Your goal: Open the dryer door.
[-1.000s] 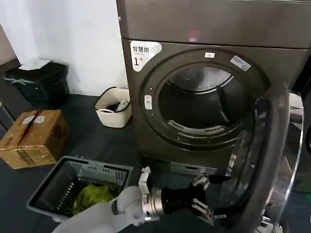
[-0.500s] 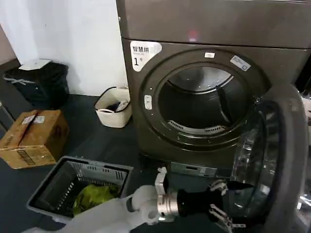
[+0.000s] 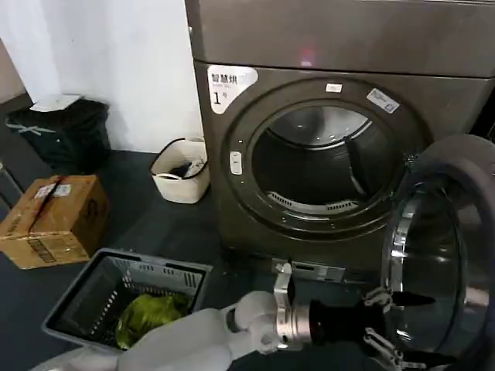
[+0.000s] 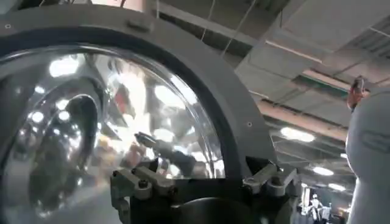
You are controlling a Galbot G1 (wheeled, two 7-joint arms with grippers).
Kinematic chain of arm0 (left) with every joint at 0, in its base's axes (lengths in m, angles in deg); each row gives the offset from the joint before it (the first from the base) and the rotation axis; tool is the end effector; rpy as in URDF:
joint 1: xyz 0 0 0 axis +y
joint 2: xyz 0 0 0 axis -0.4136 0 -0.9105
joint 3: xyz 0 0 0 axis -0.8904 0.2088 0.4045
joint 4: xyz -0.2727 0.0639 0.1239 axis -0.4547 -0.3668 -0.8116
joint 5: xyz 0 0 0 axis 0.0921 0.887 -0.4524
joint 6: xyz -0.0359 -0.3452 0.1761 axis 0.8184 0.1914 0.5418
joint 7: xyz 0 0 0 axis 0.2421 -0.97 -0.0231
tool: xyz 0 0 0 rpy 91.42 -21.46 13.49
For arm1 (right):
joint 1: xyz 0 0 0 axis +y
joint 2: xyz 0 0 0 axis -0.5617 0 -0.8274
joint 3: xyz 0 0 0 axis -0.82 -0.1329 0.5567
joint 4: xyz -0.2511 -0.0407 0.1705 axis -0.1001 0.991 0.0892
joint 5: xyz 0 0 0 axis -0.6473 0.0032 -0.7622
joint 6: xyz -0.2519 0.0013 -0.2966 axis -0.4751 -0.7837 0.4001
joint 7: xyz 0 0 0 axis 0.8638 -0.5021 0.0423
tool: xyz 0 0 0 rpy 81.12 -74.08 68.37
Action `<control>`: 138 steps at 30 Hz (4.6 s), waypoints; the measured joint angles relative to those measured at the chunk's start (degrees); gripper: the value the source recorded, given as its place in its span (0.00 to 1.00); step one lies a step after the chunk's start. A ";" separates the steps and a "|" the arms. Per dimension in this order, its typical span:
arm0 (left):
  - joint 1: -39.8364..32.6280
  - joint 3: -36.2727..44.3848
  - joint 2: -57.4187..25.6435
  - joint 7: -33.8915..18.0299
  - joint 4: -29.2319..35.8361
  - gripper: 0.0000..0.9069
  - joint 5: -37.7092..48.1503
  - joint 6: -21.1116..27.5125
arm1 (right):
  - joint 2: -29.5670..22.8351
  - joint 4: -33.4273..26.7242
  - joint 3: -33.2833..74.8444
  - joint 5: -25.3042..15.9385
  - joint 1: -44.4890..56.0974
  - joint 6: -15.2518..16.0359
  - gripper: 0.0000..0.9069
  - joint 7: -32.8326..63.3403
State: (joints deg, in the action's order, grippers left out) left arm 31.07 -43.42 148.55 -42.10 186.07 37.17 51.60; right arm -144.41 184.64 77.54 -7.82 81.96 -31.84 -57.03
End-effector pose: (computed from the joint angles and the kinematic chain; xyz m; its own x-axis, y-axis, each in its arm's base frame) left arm 0.3071 -0.2580 -0.2006 0.1875 0.9006 -0.3922 0.9178 -0.3029 -0.2566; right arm 0.0657 -0.4381 -0.0681 -0.9571 0.0990 -0.2725 0.1729 0.9493 -0.2627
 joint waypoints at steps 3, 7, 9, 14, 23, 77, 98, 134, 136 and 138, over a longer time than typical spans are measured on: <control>-0.43 0.73 1.04 -0.05 -0.73 1.00 0.00 -0.06 | 0.04 -0.41 1.57 -1.02 0.72 -0.28 1.00 1.19; -1.08 1.76 2.30 -0.19 -1.82 1.00 -0.02 -0.25 | 0.21 -0.98 3.96 -2.81 1.69 -0.89 1.00 3.50; -1.49 2.19 2.92 -0.23 -2.38 1.00 -0.05 -0.40 | 0.37 -1.40 5.23 -3.74 2.31 -1.63 1.00 5.22; -2.68 2.82 4.45 -0.38 -3.97 1.00 0.10 -0.57 | 0.47 -1.90 7.91 -6.25 3.45 -1.72 1.00 8.81; -4.60 3.37 8.24 -0.91 -8.11 1.00 0.29 -0.89 | 0.41 -1.78 12.68 -6.65 5.62 -1.73 1.00 10.60; -11.92 2.98 21.61 -5.09 -31.75 1.00 -2.77 -3.38 | 1.36 -1.39 34.56 -10.54 11.20 19.53 1.00 42.29; -13.11 2.22 21.60 -5.78 -39.04 1.00 -6.73 -5.45 | 1.84 -1.73 37.00 -8.63 11.72 20.71 1.00 41.79; -13.27 2.09 21.60 -5.70 -39.72 1.00 -7.07 -6.10 | 2.39 -2.89 37.96 -8.93 12.34 20.46 1.00 41.24; -13.40 2.25 21.59 -5.93 -39.11 1.00 -6.65 -5.86 | 2.50 -2.89 38.06 -8.93 12.32 20.50 1.00 41.27; -13.47 2.52 21.59 -6.25 -38.12 1.00 -6.30 -5.70 | 2.61 -2.89 38.11 -8.92 12.27 20.58 1.00 41.31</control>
State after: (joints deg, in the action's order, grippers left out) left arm 17.61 -40.90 170.14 -48.35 147.95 30.86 45.89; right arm -141.80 181.75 115.66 -16.75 94.23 -11.26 -15.72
